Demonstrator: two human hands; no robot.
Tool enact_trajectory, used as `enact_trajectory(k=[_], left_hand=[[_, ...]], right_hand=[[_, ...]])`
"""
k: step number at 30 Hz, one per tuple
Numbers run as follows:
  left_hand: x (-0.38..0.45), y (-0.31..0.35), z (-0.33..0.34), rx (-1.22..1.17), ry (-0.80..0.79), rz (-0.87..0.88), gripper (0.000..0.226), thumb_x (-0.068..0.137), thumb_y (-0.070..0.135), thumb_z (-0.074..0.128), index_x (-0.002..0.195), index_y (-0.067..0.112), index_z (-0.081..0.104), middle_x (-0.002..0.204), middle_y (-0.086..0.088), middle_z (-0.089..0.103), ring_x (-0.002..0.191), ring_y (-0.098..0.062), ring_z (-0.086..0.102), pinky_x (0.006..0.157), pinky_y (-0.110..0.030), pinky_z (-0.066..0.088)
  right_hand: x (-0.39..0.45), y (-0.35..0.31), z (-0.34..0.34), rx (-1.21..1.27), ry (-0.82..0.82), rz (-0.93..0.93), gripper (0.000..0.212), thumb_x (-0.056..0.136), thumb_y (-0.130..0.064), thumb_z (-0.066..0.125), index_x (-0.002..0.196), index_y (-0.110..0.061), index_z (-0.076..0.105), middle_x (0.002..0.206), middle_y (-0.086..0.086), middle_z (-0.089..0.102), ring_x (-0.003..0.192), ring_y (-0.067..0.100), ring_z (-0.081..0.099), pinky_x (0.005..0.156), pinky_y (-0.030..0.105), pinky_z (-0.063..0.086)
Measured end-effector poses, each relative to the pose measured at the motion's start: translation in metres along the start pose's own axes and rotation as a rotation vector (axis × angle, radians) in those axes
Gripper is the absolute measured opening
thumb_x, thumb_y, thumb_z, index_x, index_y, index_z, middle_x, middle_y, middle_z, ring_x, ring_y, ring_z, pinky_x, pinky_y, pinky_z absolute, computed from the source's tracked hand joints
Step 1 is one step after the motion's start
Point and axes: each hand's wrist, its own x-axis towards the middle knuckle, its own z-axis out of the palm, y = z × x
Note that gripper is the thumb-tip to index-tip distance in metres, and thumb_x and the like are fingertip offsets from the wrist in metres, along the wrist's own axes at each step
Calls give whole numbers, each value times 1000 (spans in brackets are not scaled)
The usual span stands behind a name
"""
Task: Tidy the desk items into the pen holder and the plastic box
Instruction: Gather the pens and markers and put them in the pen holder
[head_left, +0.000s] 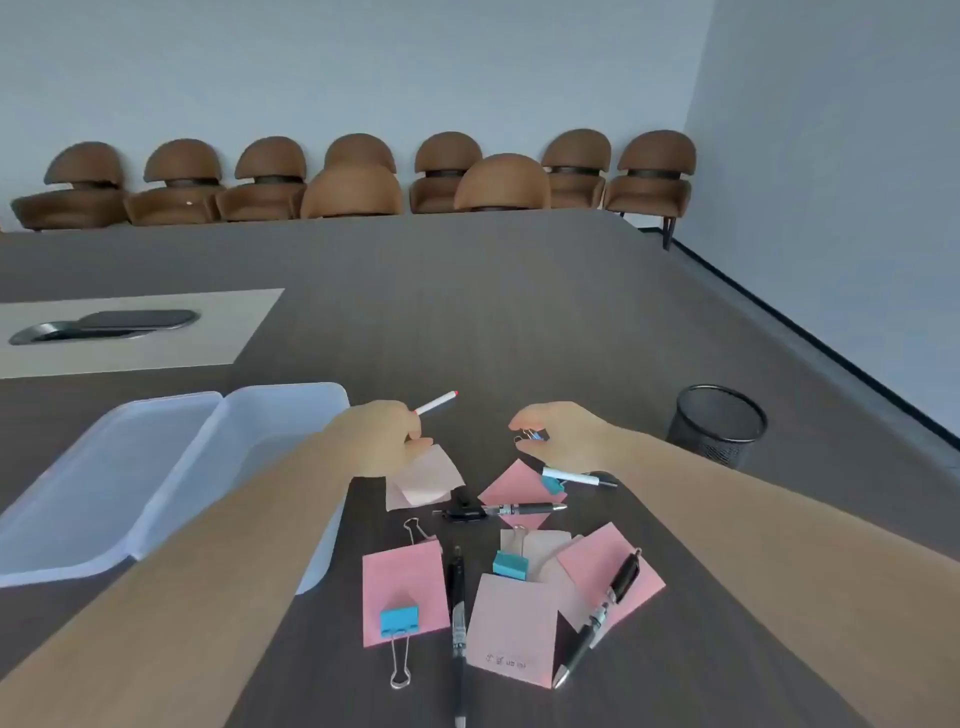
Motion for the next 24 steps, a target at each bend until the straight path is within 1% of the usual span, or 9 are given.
enact_trajectory(k=[6,8,10,12,14,16,18,20,24], left_hand=[[5,-7,36,36,97,21,36,95,37,45,92,12,70,97,-3,58,92,-24,59,80,-39,50],[-2,-5,43,8,151,30,32,95,34,48,92,11,69,92,-1,54,90,-23,57,79,-37,49],[-11,5,49,-18,179,54,27,93,34,51,98,15,68,92,4,49,96,-21,55,79,-34,46],[-20,21,54,-12,195,96,29,90,38,53,109,19,65,100,5,52,104,-19,55,84,-34,46],[-28,40,59,-10,211,140,33,90,38,53,117,21,61,113,4,57,109,-18,55,87,-34,47],[-32,58,64,-15,199,191,31,91,34,52,118,19,59,116,2,58,108,-20,56,85,-34,48],[-33,75,69,-4,156,228,25,91,26,51,112,14,56,112,-3,59,103,-24,58,81,-36,49],[-31,87,73,27,129,222,21,90,16,50,109,10,53,109,-8,57,101,-28,58,79,-41,50],[-25,97,76,79,146,196,29,84,-2,49,111,7,51,109,-12,56,100,-31,57,70,-37,42]], right_hand=[[1,34,29,41,147,77,31,95,-18,50,124,-14,60,123,5,65,114,26,59,99,38,48],[-7,39,34,46,210,63,29,95,-19,51,121,-13,61,119,6,66,112,25,59,98,38,48],[-18,42,37,0,253,63,28,95,-21,52,120,-13,62,113,6,66,107,25,60,93,35,49],[-31,43,40,-94,268,76,27,95,-22,50,118,-15,62,110,5,66,100,25,59,84,33,49],[-39,44,44,-200,222,97,27,93,-17,47,116,-14,62,110,5,66,94,24,58,77,32,48],[-44,42,49,-267,167,124,31,89,-10,48,117,-13,60,113,7,64,94,25,57,78,35,49],[-45,40,54,-294,139,164,37,85,-2,47,119,-13,57,114,8,62,99,27,58,80,36,51],[-45,39,57,-314,137,185,40,83,3,45,118,-12,57,112,10,60,97,28,59,76,36,50],[-47,39,47,-303,229,190,35,82,5,46,114,-7,55,104,12,56,85,25,50,72,36,46]])
